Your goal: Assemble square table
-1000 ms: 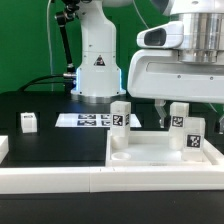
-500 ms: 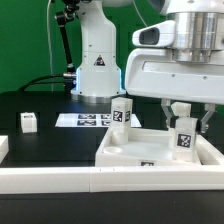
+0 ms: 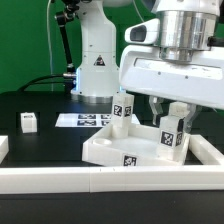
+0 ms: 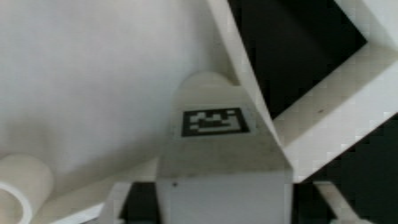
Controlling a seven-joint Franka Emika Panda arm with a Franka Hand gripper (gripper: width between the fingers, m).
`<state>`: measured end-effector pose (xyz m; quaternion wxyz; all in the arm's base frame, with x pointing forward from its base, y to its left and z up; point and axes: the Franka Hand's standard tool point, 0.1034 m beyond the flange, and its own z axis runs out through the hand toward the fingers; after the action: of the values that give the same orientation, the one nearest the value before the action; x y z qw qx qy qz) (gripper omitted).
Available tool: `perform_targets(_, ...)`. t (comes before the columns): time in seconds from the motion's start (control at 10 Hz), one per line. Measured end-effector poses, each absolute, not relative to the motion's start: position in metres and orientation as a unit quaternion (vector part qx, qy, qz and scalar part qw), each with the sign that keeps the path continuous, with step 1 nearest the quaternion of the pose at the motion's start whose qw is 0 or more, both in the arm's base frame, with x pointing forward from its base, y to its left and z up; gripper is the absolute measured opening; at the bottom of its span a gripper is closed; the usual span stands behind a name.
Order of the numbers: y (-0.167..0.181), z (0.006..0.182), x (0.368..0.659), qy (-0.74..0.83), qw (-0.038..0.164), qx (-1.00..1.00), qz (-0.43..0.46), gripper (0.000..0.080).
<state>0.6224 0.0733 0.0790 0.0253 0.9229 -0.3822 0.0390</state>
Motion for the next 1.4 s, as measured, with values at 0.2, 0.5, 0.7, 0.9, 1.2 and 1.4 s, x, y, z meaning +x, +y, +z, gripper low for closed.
perform_targets(0.2, 0.074, 0.080, 0.621, -0.360, 0.027, 0.932, 0.035, 0.0294)
perform_targets(0.5, 0.075, 0.097, 0.620, -0.263, 0.020, 0.964, 0.041, 0.0539)
perform_targets(0.7, 0.065, 0.104, 0.617, -0.188, 0.014, 0.982, 0.025, 0.0620)
perform_targets(0.9, 0.052, 0.110, 0.614, -0.176, 0.007, 0.984, 0.024, 0.0647)
perform_targets(1.2, 0.052, 0.109, 0.613, -0.177, 0.008, 0.984, 0.023, 0.0649)
perform_targets(1.4, 0.044, 0.111, 0.612, -0.108, 0.010, 0.994, 0.029, 0.0649)
